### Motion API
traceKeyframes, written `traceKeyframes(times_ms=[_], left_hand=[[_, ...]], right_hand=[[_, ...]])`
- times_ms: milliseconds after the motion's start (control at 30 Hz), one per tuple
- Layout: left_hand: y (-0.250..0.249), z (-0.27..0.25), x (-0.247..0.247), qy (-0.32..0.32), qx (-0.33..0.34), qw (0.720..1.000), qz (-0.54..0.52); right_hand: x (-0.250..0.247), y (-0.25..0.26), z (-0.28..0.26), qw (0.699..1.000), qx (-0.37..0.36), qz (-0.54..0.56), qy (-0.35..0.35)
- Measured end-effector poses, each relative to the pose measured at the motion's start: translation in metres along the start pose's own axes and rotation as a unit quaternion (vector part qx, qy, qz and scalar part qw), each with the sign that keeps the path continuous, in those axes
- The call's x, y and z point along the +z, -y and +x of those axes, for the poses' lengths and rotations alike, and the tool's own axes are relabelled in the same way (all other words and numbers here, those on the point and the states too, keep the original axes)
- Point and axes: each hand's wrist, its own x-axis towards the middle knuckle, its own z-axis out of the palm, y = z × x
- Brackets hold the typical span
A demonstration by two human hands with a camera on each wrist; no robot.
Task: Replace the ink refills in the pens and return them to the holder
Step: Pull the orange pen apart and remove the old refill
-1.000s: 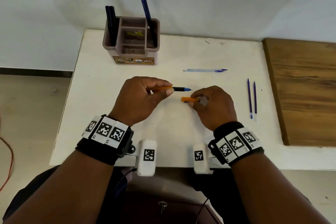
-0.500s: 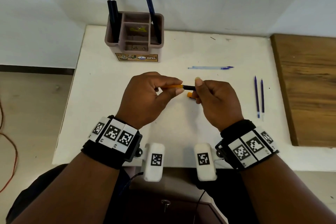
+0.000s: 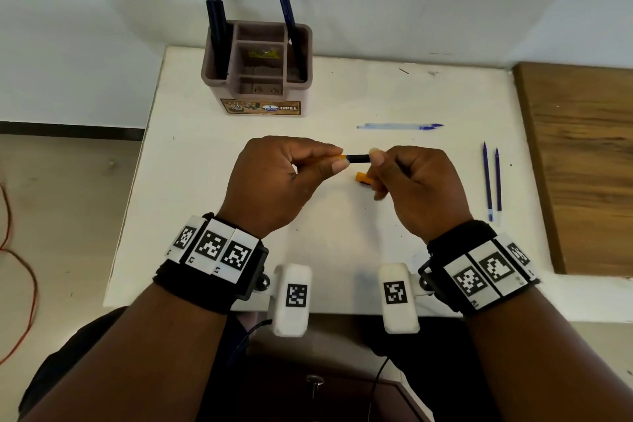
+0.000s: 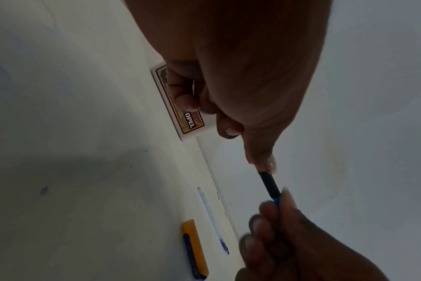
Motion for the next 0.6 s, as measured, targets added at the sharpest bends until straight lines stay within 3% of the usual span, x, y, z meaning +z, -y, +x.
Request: traceKeyframes(times_ms=[200,333,467,600], left_hand=[[-0.0005,0.0,0.0006,0.015,-0.001,1.0,0.012],[0.0017,-0.0003,0.0013,0.021,-0.006,0.999,0.023],[0.0012,-0.0005,0.0019,0.023,-0.001,0.999,0.024],[0.0014,-0.0009,0.0015,0.024,0.003,0.999,0.038]], right_hand=[[-0.0022,0.0016,-0.0021,0.996,0.045,0.064,0.032],[0.0,0.0017,-0.0016,0.996,0.023,0.076,0.034],[-0.0049,0.0008,-0.0016,0.989,0.072,0.107,0.072],[-0.003,-0.0006,-0.0038,0.994,0.031,0.068,0.076]])
